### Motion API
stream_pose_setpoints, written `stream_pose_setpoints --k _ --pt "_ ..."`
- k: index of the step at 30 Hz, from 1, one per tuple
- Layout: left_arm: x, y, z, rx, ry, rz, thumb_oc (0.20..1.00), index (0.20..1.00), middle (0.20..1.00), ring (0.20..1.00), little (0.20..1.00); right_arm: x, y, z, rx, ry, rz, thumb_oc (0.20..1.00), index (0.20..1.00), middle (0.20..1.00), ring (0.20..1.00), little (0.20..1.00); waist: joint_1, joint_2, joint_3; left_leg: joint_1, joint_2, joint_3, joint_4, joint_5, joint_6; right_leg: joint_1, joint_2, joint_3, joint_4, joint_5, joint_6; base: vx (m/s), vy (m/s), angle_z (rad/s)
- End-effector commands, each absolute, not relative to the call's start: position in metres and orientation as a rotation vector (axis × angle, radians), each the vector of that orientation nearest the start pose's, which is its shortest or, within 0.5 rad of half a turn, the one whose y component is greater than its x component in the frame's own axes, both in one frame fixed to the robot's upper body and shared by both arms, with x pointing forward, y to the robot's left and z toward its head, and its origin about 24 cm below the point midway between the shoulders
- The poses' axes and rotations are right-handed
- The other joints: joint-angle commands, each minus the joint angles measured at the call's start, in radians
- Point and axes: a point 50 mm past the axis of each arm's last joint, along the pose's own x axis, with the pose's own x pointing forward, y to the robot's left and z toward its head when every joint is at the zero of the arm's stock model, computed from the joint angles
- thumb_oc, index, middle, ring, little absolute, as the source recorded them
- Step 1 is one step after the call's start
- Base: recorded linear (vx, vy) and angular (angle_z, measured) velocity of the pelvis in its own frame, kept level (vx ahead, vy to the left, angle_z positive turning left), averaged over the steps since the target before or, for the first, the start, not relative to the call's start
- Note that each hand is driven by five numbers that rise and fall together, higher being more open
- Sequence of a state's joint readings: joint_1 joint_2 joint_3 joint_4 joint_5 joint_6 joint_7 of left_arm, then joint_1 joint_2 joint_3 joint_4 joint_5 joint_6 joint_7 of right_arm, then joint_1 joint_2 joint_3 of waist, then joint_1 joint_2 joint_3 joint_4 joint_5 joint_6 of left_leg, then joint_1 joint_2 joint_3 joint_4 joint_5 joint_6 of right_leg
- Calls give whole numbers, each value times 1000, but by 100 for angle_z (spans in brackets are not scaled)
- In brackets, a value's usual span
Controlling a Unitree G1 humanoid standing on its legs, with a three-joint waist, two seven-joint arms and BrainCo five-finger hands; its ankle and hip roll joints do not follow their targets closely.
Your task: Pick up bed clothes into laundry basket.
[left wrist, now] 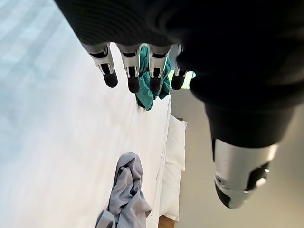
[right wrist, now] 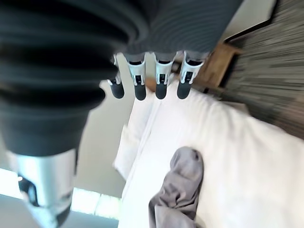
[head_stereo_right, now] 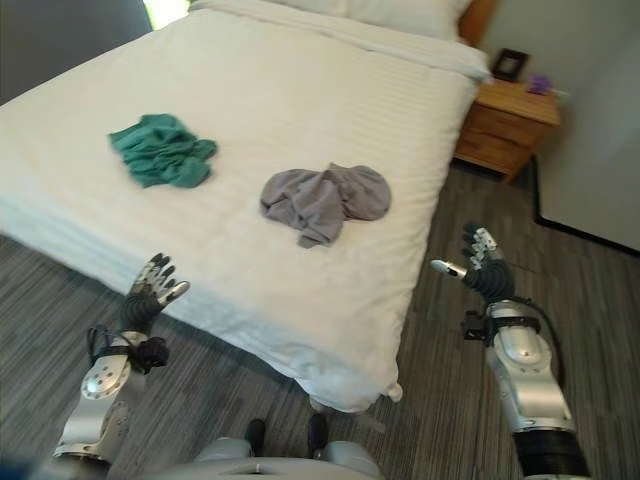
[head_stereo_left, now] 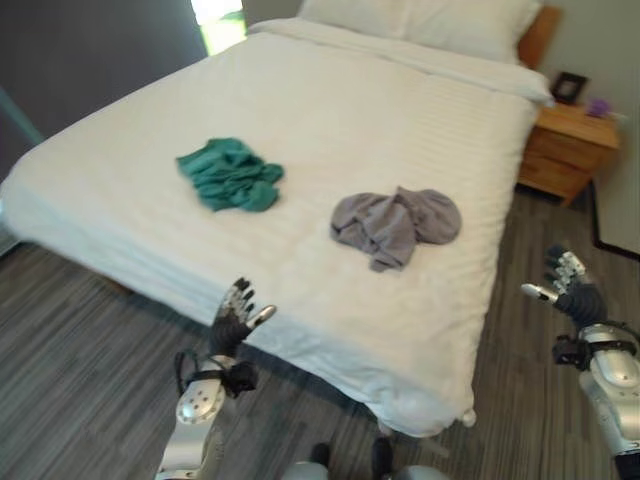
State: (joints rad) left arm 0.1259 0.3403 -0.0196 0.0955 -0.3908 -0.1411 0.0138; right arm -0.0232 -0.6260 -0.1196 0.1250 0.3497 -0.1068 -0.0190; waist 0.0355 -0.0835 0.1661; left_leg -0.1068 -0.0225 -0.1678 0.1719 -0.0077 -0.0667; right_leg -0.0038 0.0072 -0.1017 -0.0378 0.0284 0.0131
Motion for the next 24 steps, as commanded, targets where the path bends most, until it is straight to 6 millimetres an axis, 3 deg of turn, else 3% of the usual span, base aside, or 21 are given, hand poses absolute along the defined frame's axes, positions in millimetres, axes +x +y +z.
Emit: stream_pose_setpoints --k 1,2,3,6,9,10,12,14,16,19,21,24 --pt "231 230 43 -42 -37 35 1000 1000 1000 1000 1000 261 -305 126 -360 -204 -195 1000 1000 1000 1000 1000 -4 -19 -16 -73 -4 138 69 31 5 70 -77 0 -19 -2 60 55 -60 79" --pt "228 232 40 -31 -26 40 1000 1000 1000 1000 1000 262 -306 130 -409 -208 -177 1000 1000 1000 1000 1000 -3 -10 -29 -45 7 175 11 19 32 62 -68 -5 -13 -4 63 123 9 87" --pt "222 235 34 -34 4 45 1000 1000 1000 1000 1000 265 -308 127 -470 -160 -153 1000 1000 1000 1000 1000 9 -5 -43 -16 -9 162 -37 25 44 64 -61 -5 -18 -16 59 101 27 67" --pt "222 238 35 -18 8 43 1000 1000 1000 1000 1000 273 -316 123 -547 -101 -147 1000 1000 1000 1000 1000 15 -12 -53 2 -28 140 -74 27 51 64 -65 -20 -27 -12 63 74 18 4" --pt "219 243 40 11 -2 13 1000 1000 1000 1000 1000 290 -326 141 -862 -29 -103 1000 1000 1000 1000 1000 30 -11 -77 43 -36 132 -145 20 71 68 -69 -30 -42 -4 77 80 13 10" --pt "218 243 40 9 -2 17 1000 1000 1000 1000 1000 292 -325 141 -864 -31 -99 1000 1000 1000 1000 1000 27 -10 -77 45 -36 132 -149 21 71 68 -69 -29 -42 -4 77 85 35 1" --pt "217 242 43 6 -6 3 1000 1000 1000 1000 1000 336 -329 152 -953 50 -169 1000 1000 1000 1000 1000 63 -12 -79 69 -33 128 -190 27 76 63 -68 -27 -47 -2 80 55 27 -16" --pt "219 238 49 8 -24 -28 1000 1000 1000 1000 1000 357 -327 169 -1081 89 -198 1000 1000 1000 1000 1000 91 -19 -66 60 -32 124 -203 34 75 45 -66 -25 -47 5 80 -64 -10 -19" --pt "224 236 59 9 -63 -46 1000 1000 1000 1000 1000 379 -314 194 -1232 86 -225 1000 1000 1000 1000 1000 113 -12 -33 24 -29 115 -208 49 72 -3 -59 -27 -45 15 79 -208 -33 8" --pt "227 233 67 19 -95 -65 1000 1000 1000 1000 1000 388 -310 213 -1328 79 -268 1000 1000 1000 1000 1000 134 -9 -6 -27 -32 94 -207 63 69 -52 -56 -41 -44 26 78 -193 -49 27" --pt "228 234 75 25 -126 -70 1000 1000 1000 1000 1000 393 -309 238 -1354 46 -344 1000 1000 1000 1000 1000 166 2 38 -96 -33 71 -205 89 61 -118 -59 -61 -42 43 77 -193 -39 27" --pt "229 235 77 24 -135 -66 1000 1000 1000 1000 1000 394 -311 249 -1389 56 -374 1000 1000 1000 1000 1000 179 14 60 -142 -36 57 -205 108 55 -160 -59 -74 -40 55 77 -139 -30 32"
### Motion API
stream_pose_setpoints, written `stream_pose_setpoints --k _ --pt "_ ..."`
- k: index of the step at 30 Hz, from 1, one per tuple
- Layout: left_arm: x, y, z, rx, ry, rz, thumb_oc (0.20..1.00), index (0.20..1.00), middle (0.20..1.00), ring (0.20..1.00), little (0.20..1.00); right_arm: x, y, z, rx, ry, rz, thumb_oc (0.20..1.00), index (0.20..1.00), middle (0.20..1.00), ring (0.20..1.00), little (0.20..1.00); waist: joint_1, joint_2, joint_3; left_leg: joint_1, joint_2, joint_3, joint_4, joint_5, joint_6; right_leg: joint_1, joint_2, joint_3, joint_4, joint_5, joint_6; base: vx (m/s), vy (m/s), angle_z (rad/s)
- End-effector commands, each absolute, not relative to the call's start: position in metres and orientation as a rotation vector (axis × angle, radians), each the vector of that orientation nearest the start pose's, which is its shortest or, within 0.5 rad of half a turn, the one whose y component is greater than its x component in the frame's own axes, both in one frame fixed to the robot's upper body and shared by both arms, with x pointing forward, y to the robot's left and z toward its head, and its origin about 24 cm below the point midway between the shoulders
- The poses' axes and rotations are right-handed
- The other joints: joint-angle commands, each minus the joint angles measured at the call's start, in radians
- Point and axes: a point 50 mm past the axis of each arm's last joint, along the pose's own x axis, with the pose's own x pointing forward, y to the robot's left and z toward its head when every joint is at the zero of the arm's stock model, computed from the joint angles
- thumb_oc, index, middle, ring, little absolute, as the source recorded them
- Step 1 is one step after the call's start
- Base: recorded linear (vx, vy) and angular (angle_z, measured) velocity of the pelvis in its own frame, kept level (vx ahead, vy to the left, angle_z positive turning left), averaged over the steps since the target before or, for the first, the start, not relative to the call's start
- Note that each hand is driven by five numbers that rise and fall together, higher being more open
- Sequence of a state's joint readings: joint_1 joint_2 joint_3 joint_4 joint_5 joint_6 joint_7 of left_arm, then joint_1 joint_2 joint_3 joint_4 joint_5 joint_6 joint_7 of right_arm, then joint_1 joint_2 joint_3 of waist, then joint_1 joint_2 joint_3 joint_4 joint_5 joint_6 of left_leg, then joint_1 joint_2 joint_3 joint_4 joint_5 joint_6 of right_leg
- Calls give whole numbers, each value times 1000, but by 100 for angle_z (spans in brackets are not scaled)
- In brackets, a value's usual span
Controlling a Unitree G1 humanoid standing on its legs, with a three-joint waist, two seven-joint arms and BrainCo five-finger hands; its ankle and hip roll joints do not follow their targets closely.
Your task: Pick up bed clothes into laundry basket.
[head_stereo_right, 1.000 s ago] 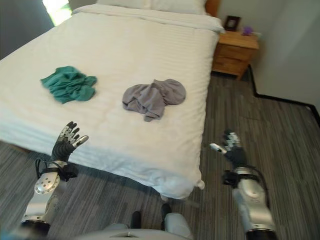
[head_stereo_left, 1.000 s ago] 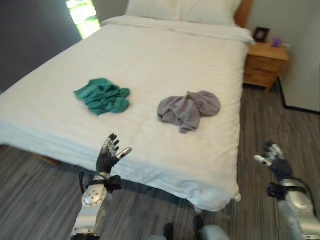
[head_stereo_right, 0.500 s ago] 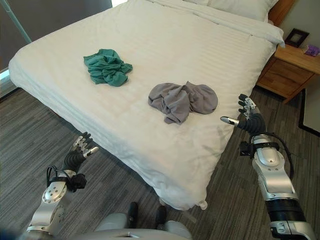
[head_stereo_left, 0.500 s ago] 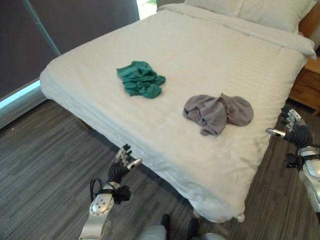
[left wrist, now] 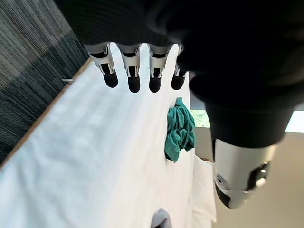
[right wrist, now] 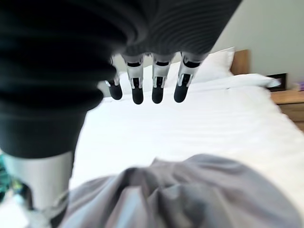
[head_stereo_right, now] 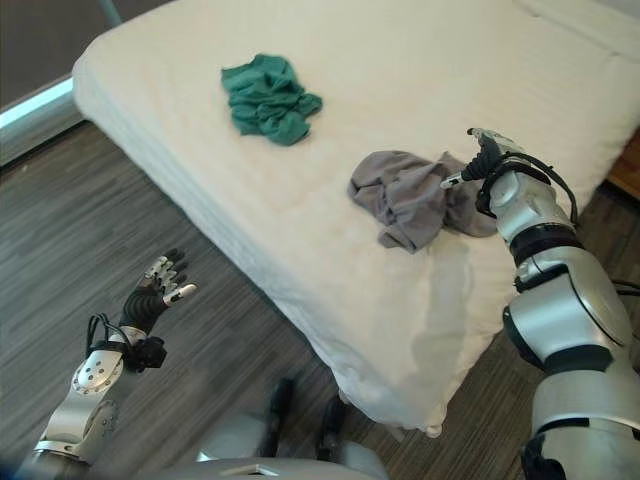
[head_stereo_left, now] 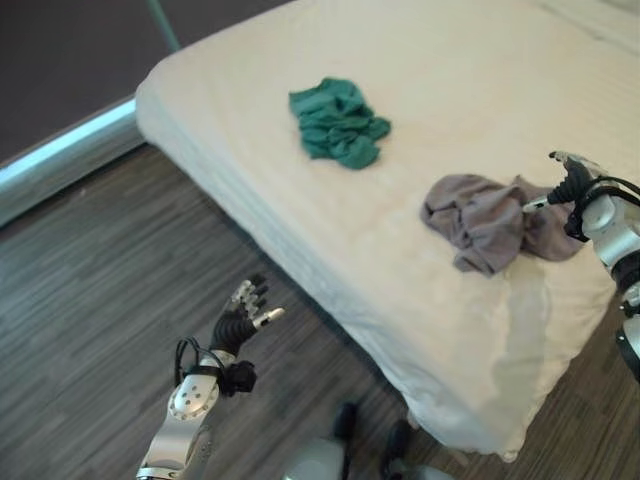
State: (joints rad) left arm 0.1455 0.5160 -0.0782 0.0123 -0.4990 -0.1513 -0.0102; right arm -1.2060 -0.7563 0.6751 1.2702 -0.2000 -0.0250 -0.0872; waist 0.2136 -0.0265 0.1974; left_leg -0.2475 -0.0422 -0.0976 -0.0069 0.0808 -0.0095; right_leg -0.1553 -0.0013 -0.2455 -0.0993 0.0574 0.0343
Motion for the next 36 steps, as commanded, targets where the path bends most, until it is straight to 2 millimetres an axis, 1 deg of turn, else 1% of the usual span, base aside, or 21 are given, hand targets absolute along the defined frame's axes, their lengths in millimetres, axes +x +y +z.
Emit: stream_pose_setpoints --k 1,3,7,9,10,11,13,15,18,20,22,23,24,25,26,28,29,30,32,33,36 --pt "230 234 78 20 -141 -64 1000 1000 1000 1000 1000 394 -312 255 -1390 53 -394 1000 1000 1000 1000 1000 12 -33 43 -24 -18 -23 -32 32 -4 -33 -50 61 21 32 55 -111 -33 38" --pt "230 230 77 -1 -145 -62 1000 1000 1000 1000 1000 390 -323 259 -1343 77 -455 1000 1000 1000 1000 1000 35 -9 73 -71 -22 -45 -55 67 -14 -82 -47 45 19 40 57 -142 -32 21" --pt "234 224 78 -21 -157 -63 1000 1000 1000 1000 1000 385 -334 252 -1335 143 -468 1000 1000 1000 1000 1000 46 15 104 -126 -23 -61 -64 86 -23 -132 -47 27 26 43 58 -95 -11 14" --pt "240 216 81 -42 -183 -59 1000 1000 1000 1000 1000 386 -333 236 -1326 196 -439 1000 1000 1000 1000 1000 50 32 144 -170 -23 -63 -65 100 -26 -189 -43 29 56 43 51 -108 -10 6" --pt "242 214 81 -48 -189 -63 1000 1000 1000 1000 1000 386 -332 225 -1343 229 -408 940 940 940 940 940 51 35 155 -177 -21 -63 -65 103 -26 -198 -43 26 61 43 50 -61 -16 -7" --pt "245 211 82 -52 -193 -66 1000 1000 1000 1000 1000 386 -331 217 -1350 248 -387 200 200 200 200 200 51 38 162 -184 -20 -63 -66 106 -28 -205 -42 26 64 43 49 -30 -25 -11" --pt "249 204 82 -61 -197 -75 1000 1000 1000 1000 1000 384 -330 187 -1385 324 -325 200 200 200 200 200 51 42 170 -191 -20 -63 -66 108 -30 -208 -42 22 62 43 49 -1 -38 -9" --pt "252 202 83 -64 -204 -70 1000 1000 1000 1000 1000 381 -328 166 -1394 366 -295 200 200 200 200 200 45 45 174 -186 -21 -60 -66 105 -31 -199 -41 22 56 40 49 0 0 0" --pt "257 202 85 -66 -220 -45 1000 1000 1000 1000 1000 379 -321 147 -1432 354 -251 200 200 200 200 200 30 41 175 -167 -19 -47 -62 97 -32 -178 -43 34 48 39 49 0 0 0" --pt "258 205 88 -61 -234 -25 1000 1000 1000 1000 1000 378 -320 146 -1402 312 -248 200 200 200 200 200 15 36 172 -154 -19 -40 -62 92 -33 -167 -43 39 46 34 47 28 20 -3" --pt "258 210 88 -60 -239 2 1000 1000 1000 1000 1000 373 -325 149 -1274 244 -283 200 200 200 200 200 -8 26 167 -123 -15 -29 -61 78 -37 -141 -44 44 43 24 47 67 29 2" --pt "258 214 90 -56 -250 29 1000 1000 1000 1000 1000 366 -332 159 -1050 123 -371 200 200 200 200 200 -32 17 155 -95 -13 -21 -62 69 -38 -116 -47 46 38 17 48 51 30 0" --pt "258 214 90 -54 -250 25 1000 1000 1000 1000 1000 365 -333 158 -1047 126 -373 200 200 200 200 200 -29 16 153 -98 -14 -22 -63 74 -37 -118 -48 45 37 21 49 131 25 -4" --pt "256 226 90 -46 -255 84 1000 1000 1000 1000 1000 345 -328 170 -818 -102 -372 200 200 200 200 200 -77 -6 129 -42 -5 -1 -63 45 -34 -73 -47 57 36 5 50 81 13 -8" --pt "256 226 90 -44 -254 79 1000 1000 1000 1000 1000 343 -329 169 -816 -98 -375 200 200 200 200 200 -73 -8 127 -45 -6 -2 -64 51 -33 -75 -48 56 35 9 50 161 11 -6" --pt "255 236 87 -39 -241 135 1000 1000 1000 1000 1000 315 -339 180 -619 -252 -445 200 200 200 200 200 -113 -23 93 8 -7 10 -64 23 -28 -28 -48 62 39 -14 50 144 9 -19" --pt "254 238 86 -31 -235 135 1000 1000 1000 1000 1000 304 -343 171 -580 -250 -454 200 200 200 200 200 -116 -28 75 28 -8 12 -66 20 -25 -8 -52 60 36 -15 51 170 3 -25" --pt "253 241 86 -25 -232 152 1000 1000 1000 1000 1000 295 -346 180 -439 -337 -496 200 200 200 200 200 -130 -31 57 55 -9 17 -66 5 -24 17 -52 62 36 -27 51 175 6 -21" --pt "248 247 83 -26 -216 190 1000 1000 1000 1000 1000 270 -342 179 -258 -455 -504 200 200 200 200 200 -151 -39 24 102 -10 24 -68 -6 -19 59 -51 70 36 -36 52 170 23 -15" --pt "246 252 81 -26 -211 218 1000 1000 1000 1000 1000 257 -334 171 -43 -531 -484 200 200 200 200 200 -165 -44 -15 143 -6 36 -68 -21 -16 93 -49 79 37 -43 53 118 45 -17" --pt "238 260 77 -18 -192 260 1000 1000 1000 1000 1000 245 -317 152 89 -523 -410 200 200 200 200 200 -184 -45 -74 190 -2 50 -68 -36 -13 132 -47 95 33 -47 54 129 19 -37"
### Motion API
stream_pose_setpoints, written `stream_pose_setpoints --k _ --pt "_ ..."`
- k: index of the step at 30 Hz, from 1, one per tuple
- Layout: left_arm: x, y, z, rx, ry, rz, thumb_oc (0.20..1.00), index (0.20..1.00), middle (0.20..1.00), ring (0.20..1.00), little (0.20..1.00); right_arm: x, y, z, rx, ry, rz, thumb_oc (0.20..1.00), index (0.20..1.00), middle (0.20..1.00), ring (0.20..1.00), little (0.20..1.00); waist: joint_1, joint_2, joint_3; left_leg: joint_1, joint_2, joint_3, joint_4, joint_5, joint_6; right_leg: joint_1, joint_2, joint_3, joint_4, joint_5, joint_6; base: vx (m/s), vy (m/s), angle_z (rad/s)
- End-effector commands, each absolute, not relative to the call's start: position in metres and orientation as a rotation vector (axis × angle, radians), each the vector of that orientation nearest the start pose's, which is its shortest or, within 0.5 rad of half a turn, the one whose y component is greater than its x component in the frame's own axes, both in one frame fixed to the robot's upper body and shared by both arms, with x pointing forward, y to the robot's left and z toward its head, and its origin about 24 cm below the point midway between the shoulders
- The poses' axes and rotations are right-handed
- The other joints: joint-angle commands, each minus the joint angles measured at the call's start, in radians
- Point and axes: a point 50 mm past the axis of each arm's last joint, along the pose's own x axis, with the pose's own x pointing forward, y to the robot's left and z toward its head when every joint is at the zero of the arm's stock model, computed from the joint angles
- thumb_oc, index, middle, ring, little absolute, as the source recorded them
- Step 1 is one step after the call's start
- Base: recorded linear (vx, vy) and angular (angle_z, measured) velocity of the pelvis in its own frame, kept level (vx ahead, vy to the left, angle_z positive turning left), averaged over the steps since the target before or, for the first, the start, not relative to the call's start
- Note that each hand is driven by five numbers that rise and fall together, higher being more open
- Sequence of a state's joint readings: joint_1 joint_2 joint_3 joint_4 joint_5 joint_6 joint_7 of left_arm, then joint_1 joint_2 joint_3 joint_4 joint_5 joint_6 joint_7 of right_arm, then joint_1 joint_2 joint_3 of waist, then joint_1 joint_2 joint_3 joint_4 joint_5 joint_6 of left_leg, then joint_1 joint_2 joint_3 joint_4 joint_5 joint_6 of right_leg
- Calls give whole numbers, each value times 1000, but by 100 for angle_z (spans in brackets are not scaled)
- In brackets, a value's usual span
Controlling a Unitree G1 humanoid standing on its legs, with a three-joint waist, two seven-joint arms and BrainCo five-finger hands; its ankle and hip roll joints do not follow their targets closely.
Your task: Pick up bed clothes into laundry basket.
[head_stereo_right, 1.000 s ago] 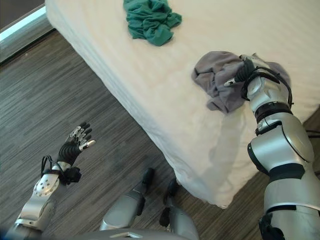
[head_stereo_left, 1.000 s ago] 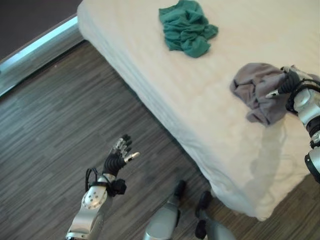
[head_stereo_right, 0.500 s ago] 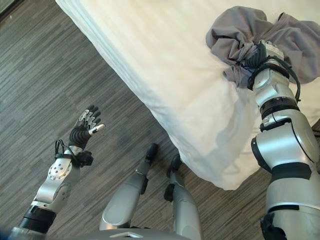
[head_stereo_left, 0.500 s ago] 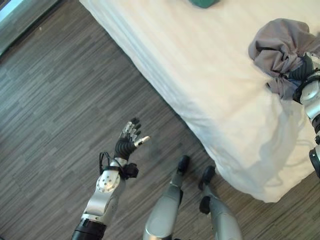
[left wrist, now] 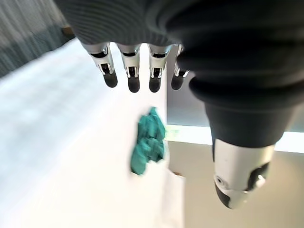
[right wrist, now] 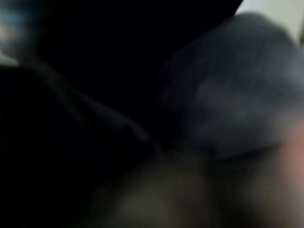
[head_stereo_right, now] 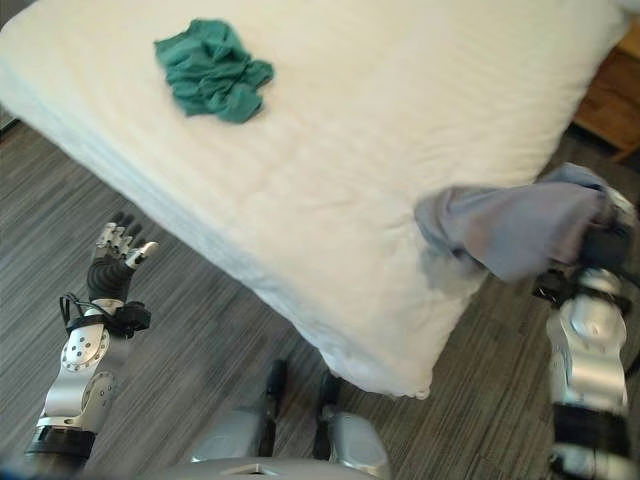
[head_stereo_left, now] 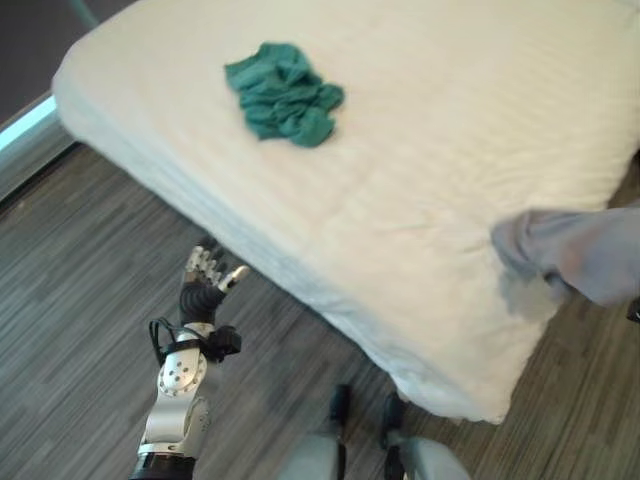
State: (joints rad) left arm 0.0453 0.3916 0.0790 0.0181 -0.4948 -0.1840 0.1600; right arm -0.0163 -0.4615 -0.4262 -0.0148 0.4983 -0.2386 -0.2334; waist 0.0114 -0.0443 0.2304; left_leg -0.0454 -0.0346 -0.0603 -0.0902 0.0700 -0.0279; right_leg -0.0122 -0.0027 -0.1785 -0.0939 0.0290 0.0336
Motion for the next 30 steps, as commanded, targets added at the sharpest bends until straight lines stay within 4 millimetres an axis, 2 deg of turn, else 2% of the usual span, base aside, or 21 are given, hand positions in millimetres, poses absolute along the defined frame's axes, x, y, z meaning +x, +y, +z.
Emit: stream_pose_setpoints --k 1,2,4,6,7,8,13,15,18,22,24,25,26,27,28,30 --pt "238 261 77 -18 -191 260 1000 1000 1000 1000 1000 244 -317 151 89 -522 -410 200 200 200 200 200 19 -27 -106 -10 -10 13 15 -26 5 -9 -46 28 27 -20 55 25 25 -36" --pt "233 268 75 -18 -189 295 1000 1000 1000 1000 1000 232 -310 139 129 -500 -383 200 200 200 200 200 4 -24 -136 3 -11 25 17 -23 8 0 -45 33 30 -12 55 15 17 -21" --pt "229 269 71 -19 -176 309 1000 1000 1000 1000 1000 227 -299 126 240 -487 -361 200 200 200 200 200 -2 -23 -161 18 -10 31 15 -28 11 10 -43 38 29 -11 54 13 11 -4" --pt "228 269 71 -17 -174 310 1000 1000 1000 1000 1000 226 -299 125 241 -484 -361 200 200 200 200 200 -2 -24 -162 19 -10 31 14 -28 11 12 -43 39 28 -11 54 14 3 -9" --pt "222 270 62 -25 -138 340 1000 1000 1000 1000 1000 220 -274 96 509 -446 -334 200 200 200 200 200 -9 -17 -186 36 -11 38 15 -34 15 26 -42 47 32 -16 52 7 4 -4" --pt "221 269 58 -36 -123 349 1000 1000 1000 1000 1000 219 -266 83 602 -414 -339 200 200 200 200 200 -10 -14 -190 43 -11 38 16 -35 16 31 -42 46 35 -18 51 0 0 0" --pt "214 266 45 -50 -71 362 1000 1000 1000 1000 1000 217 -238 47 773 -265 -329 200 200 200 200 200 -1 -2 -190 82 -9 55 17 -46 24 61 -43 45 35 -18 52 -2 1 -1" --pt "214 265 46 -46 -81 359 1000 1000 1000 1000 1000 218 -237 47 724 -243 -300 200 200 200 200 200 4 -1 -187 89 -8 57 19 -46 24 68 -44 41 37 -19 52 -5 -5 -10" --pt "215 265 50 -34 -107 349 1000 1000 1000 1000 1000 220 -245 59 635 -280 -285 200 200 200 200 200 7 0 -179 96 -7 53 21 -47 23 78 -44 36 37 -21 50 3 -10 -5" --pt "217 270 55 -30 -130 371 1000 1000 1000 1000 1000 223 -251 73 609 -351 -305 200 200 200 200 200 4 0 -163 92 -4 36 42 -51 19 81 -43 38 42 -25 44 -24 -25 8" --pt "219 272 57 -29 -142 382 1000 1000 1000 1000 1000 223 -253 76 598 -367 -310 200 200 200 200 200 2 -4 -147 68 1 32 97 -59 9 79 -44 33 50 -29 39 -66 -54 10" --pt "220 273 59 -28 -152 383 1000 1000 1000 1000 1000 224 -252 78 595 -372 -303 200 200 200 200 200 3 -8 -129 40 7 28 163 -82 -3 85 -44 32 54 -41 34 -99 -76 11" --pt "221 273 62 -33 -165 385 1000 1000 1000 1000 1000 225 -251 80 593 -378 -295 200 200 200 200 200 8 -12 -110 7 9 27 222 -73 -19 88 -44 32 57 -45 28 -80 -59 20" --pt "221 273 62 -34 -166 385 1000 1000 1000 1000 1000 225 -251 80 593 -380 -295 200 200 200 200 200 6 -11 -110 -5 10 25 239 -81 -20 85 -42 30 59 -45 27 -171 -58 24" --pt "222 273 65 -60 -190 396 1000 1000 1000 1000 1000 227 -249 81 588 -377 -278 200 200 200 200 200 22 -7 -69 -92 11 10 374 -26 -51 95 -38 28 68 -53 13 -130 -23 26" --pt "222 272 61 -87 -181 408 1000 1000 1000 1000 1000 231 -246 78 608 -363 -280 200 200 200 200 200 37 1 -58 -138 -4 7 351 -16 -45 106 -40 19 67 -62 13 -49 -7 22"
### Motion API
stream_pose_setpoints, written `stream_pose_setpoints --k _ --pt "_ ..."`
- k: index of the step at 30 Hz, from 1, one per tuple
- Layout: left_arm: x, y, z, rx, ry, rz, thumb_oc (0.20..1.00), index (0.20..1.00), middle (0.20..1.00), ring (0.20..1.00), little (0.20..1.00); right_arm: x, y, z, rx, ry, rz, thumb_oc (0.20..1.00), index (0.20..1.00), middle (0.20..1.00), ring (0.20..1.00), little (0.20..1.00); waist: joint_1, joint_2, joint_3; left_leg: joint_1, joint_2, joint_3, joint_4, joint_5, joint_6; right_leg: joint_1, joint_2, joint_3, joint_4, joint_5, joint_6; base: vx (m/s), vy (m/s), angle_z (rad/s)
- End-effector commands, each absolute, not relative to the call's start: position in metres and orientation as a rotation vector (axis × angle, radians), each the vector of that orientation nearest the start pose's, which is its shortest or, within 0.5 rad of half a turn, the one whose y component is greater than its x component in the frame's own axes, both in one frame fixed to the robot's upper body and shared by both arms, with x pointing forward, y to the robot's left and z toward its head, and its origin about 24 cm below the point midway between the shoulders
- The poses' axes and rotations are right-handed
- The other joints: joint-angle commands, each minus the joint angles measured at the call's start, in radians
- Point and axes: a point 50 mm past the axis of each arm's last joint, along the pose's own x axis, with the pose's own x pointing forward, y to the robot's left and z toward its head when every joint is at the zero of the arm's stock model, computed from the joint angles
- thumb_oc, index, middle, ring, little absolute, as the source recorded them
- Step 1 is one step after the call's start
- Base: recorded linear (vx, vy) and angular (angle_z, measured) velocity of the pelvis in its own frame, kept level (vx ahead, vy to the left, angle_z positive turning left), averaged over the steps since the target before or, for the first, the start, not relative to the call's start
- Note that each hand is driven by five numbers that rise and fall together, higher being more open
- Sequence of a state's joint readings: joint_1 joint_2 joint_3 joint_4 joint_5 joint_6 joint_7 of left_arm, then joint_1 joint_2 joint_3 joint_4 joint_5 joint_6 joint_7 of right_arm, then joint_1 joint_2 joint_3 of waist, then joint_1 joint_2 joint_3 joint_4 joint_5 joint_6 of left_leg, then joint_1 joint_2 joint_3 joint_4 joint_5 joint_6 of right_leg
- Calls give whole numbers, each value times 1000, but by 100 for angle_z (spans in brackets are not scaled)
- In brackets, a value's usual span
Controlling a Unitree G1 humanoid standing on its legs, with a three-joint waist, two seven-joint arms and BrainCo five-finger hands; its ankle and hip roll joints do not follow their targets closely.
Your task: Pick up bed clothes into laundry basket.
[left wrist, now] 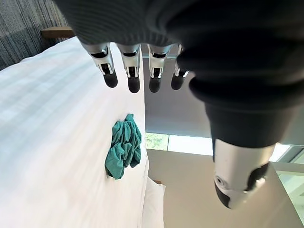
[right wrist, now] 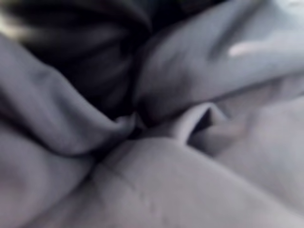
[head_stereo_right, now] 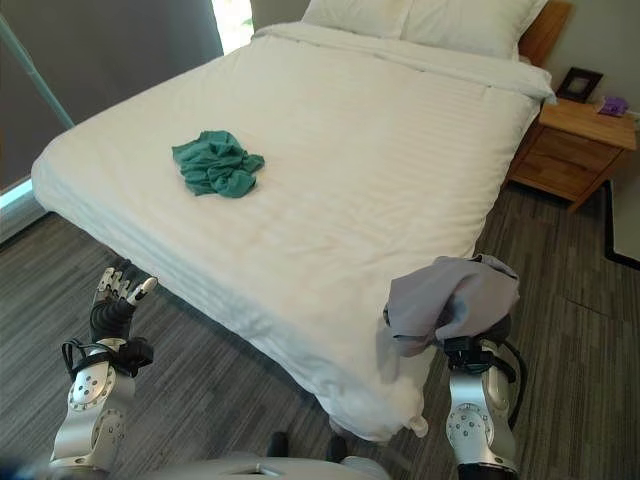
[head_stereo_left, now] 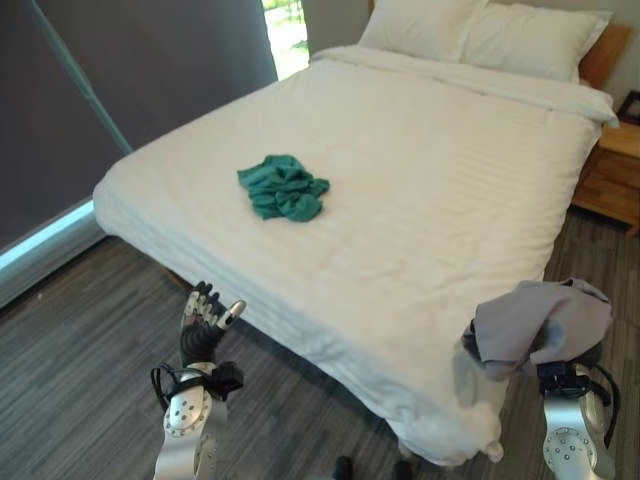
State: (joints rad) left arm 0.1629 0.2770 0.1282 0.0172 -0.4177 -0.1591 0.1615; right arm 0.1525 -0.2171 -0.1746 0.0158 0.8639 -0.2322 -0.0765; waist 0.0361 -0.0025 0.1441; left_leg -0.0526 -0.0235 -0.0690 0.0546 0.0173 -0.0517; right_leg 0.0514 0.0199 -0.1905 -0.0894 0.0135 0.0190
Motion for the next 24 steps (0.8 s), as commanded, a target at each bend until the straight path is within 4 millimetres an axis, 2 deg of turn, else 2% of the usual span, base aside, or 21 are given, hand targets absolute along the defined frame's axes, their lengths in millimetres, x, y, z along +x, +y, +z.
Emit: stream_pose_setpoints --k 1,2,3,5,8,10,13,14,15,16,18,20,21,22,23,24 --pt "219 272 58 -88 -168 413 1000 1000 1000 1000 1000 232 -244 77 629 -360 -275 200 200 200 200 200 21 -42 27 -154 -20 33 185 33 -14 50 -66 28 61 -51 29 62 1 6" --pt "216 274 56 -79 -155 418 1000 1000 1000 1000 1000 232 -244 77 628 -360 -271 200 200 200 200 200 27 -41 20 -160 -14 64 155 40 -3 49 -66 27 60 -52 31 87 11 2" --pt "214 275 54 -69 -144 420 1000 1000 1000 1000 1000 233 -243 79 617 -365 -262 200 200 200 200 200 34 -34 19 -178 -3 84 122 72 0 54 -57 26 56 -56 29 106 24 3" --pt "212 276 50 -76 -130 433 1000 1000 1000 1000 1000 235 -241 80 583 -357 -236 200 200 200 200 200 59 -29 22 -207 15 80 61 132 -13 60 -51 42 61 -64 29 114 69 25" --pt "212 276 47 -97 -126 442 1000 1000 1000 1000 1000 232 -244 84 572 -374 -248 200 200 200 200 200 43 -20 24 -185 96 114 0 173 -33 74 -91 38 78 -76 47 89 179 -10" --pt "212 275 48 -95 -137 444 1000 1000 1000 1000 1000 228 -249 84 536 -371 -259 200 200 200 200 200 30 -13 22 -140 176 106 -26 188 -53 82 -126 45 95 -87 64 96 260 -4" --pt "215 277 54 -90 -170 458 1000 1000 1000 1000 1000 222 -262 87 477 -376 -294 200 200 200 200 200 -4 2 17 -85 332 111 -36 225 -89 66 -201 44 146 -105 99 63 352 -13" --pt "216 279 57 -95 -184 465 1000 1000 1000 1000 1000 221 -265 89 465 -384 -302 200 200 200 200 200 -16 10 13 -73 379 114 -45 253 -101 53 -224 42 165 -112 113 116 549 -13" --pt "219 282 63 -94 -211 472 1000 1000 1000 1000 1000 220 -270 90 440 -386 -318 200 200 200 200 200 -33 31 4 -52 442 127 -70 315 -129 19 -259 42 231 -134 138 98 411 -10" --pt "219 282 63 -95 -211 472 1000 1000 1000 1000 1000 220 -270 91 439 -386 -318 200 200 200 200 200 -32 32 2 -49 443 129 -77 320 -131 10 -258 45 243 -141 137 98 405 13" --pt "221 284 66 -104 -228 467 1000 1000 1000 1000 1000 220 -273 89 419 -372 -327 200 200 200 200 200 -35 38 -7 -49 485 133 -74 341 -158 0 -307 45 271 -144 165 94 327 30" --pt "223 286 67 -117 -231 474 1000 1000 1000 1000 1000 223 -272 91 422 -375 -328 200 200 200 200 200 -28 39 -17 -51 495 123 -79 338 -178 17 -351 38 258 -132 194 172 402 5" --pt "224 288 68 -109 -232 474 1000 1000 1000 1000 1000 225 -270 93 427 -386 -312 200 200 200 200 200 -16 39 -24 -58 492 109 -76 315 -187 35 -376 33 241 -118 207 220 446 10" --pt "224 290 69 -91 -232 469 1000 1000 1000 1000 1000 228 -267 97 434 -398 -297 200 200 200 200 200 -4 38 -27 -65 469 69 -53 281 -195 52 -400 34 211 -92 219 233 459 14" --pt "223 291 71 -78 -235 467 1000 1000 1000 1000 1000 230 -264 98 449 -408 -286 200 200 200 200 200 1 29 -30 -82 441 30 -7 228 -197 72 -431 31 179 -50 231 227 429 4" --pt "222 295 73 -67 -237 468 1000 1000 1000 1000 1000 231 -263 98 473 -408 -275 200 200 200 200 200 3 17 -34 -91 412 10 36 145 -197 79 -469 37 155 -6 240 313 696 13"
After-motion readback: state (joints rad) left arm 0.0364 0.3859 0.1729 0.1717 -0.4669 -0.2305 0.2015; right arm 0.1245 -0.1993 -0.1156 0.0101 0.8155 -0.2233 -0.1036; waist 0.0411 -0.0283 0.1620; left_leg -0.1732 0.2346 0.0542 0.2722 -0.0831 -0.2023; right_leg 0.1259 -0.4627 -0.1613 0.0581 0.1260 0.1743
